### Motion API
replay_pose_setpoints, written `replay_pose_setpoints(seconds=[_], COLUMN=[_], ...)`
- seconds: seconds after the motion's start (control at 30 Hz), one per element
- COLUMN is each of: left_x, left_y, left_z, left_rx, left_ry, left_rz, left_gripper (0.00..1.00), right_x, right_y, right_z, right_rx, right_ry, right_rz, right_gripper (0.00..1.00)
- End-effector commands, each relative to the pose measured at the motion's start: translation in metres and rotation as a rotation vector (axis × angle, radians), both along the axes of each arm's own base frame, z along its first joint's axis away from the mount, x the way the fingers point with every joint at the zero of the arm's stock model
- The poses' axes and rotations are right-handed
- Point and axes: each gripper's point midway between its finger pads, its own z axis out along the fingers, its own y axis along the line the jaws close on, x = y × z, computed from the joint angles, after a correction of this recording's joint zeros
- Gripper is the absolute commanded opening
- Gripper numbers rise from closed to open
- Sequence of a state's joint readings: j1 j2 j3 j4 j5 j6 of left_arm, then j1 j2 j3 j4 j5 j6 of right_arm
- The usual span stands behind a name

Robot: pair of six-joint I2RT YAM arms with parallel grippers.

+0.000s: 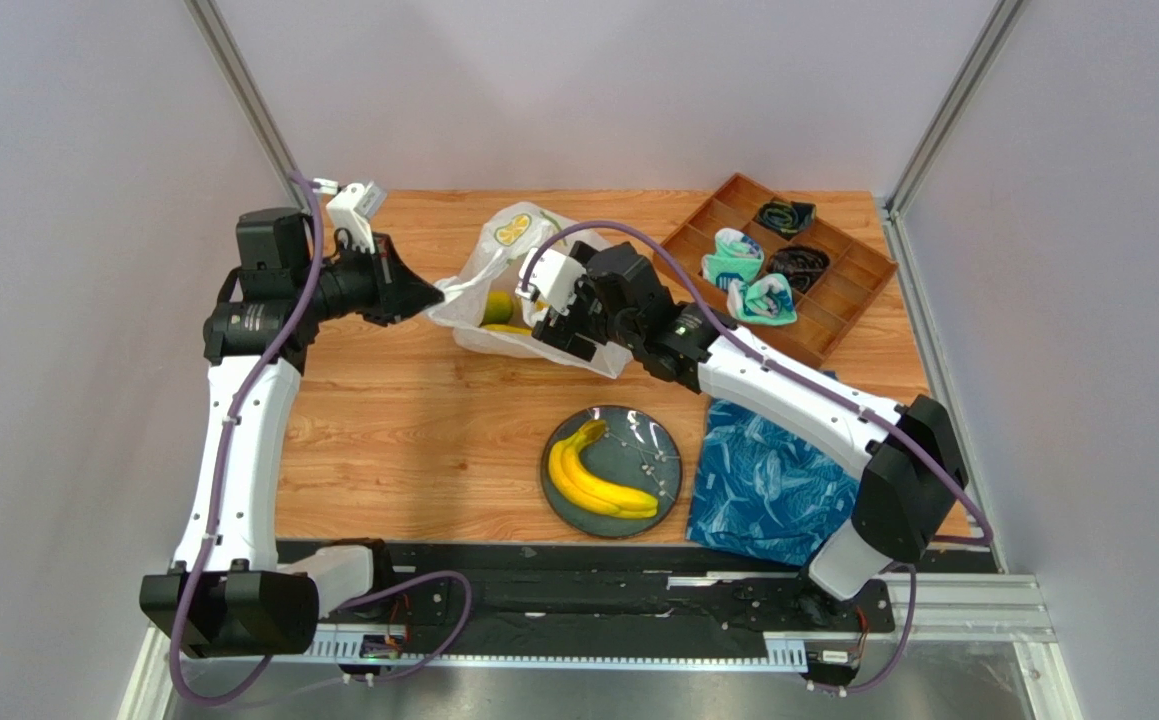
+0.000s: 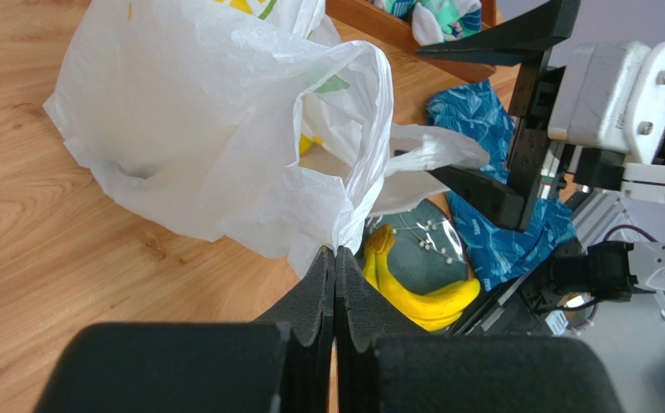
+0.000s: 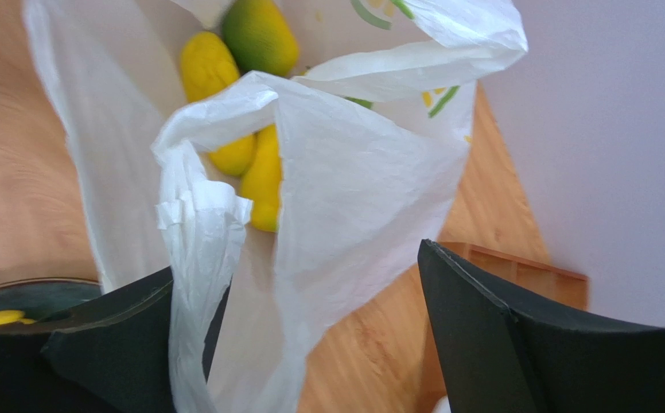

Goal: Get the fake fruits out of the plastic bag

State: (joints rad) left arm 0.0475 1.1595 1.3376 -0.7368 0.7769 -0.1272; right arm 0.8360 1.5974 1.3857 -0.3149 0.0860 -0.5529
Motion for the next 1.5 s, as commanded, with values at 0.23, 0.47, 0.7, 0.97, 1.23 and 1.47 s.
replay_pose_setpoints(seconds=[0.23,0.47,0.7,0.97,1.23,1.47], left_x=[0.033,0.127,0.149,0.047,-0.033,-0.053], left_y=[-0.002,0.003,-0.005,-0.028,-0.039,-0.046], left_z=[0.026,0.096,0.192,0.195,-0.031,-0.052], left_rx=[-0.020,-0.016,-0.028,-0.102,-0.182,-0.148], left_ry=[-0.001,-0.189,-0.520,-0.494,0.152,0.187], left_rz=[-0.037,-0.023,-0.095,-0.264,-0.183,-0.192], left_gripper=[0.00,0.00,0.00,0.00,0.00,0.00], right_x=[0.071,0.192,0.213,0.116,0.019,-0.041], right_y=[-0.029,-0.030,-0.045,-0.096,-0.155,-0.106], right_z=[0.051,0.111,0.217,0.191,-0.031,0.030], right_rx=[-0.001,0.234,0.414,0.373,0.018,0.147], right_ry=[-0.201,-0.188,-0.453,-0.326,0.065,0.277], right_rz=[-0.162,-0.280,-0.330,-0.318,-0.341,-0.038], right_gripper=[0.00,0.00,0.00,0.00,0.32,1.00])
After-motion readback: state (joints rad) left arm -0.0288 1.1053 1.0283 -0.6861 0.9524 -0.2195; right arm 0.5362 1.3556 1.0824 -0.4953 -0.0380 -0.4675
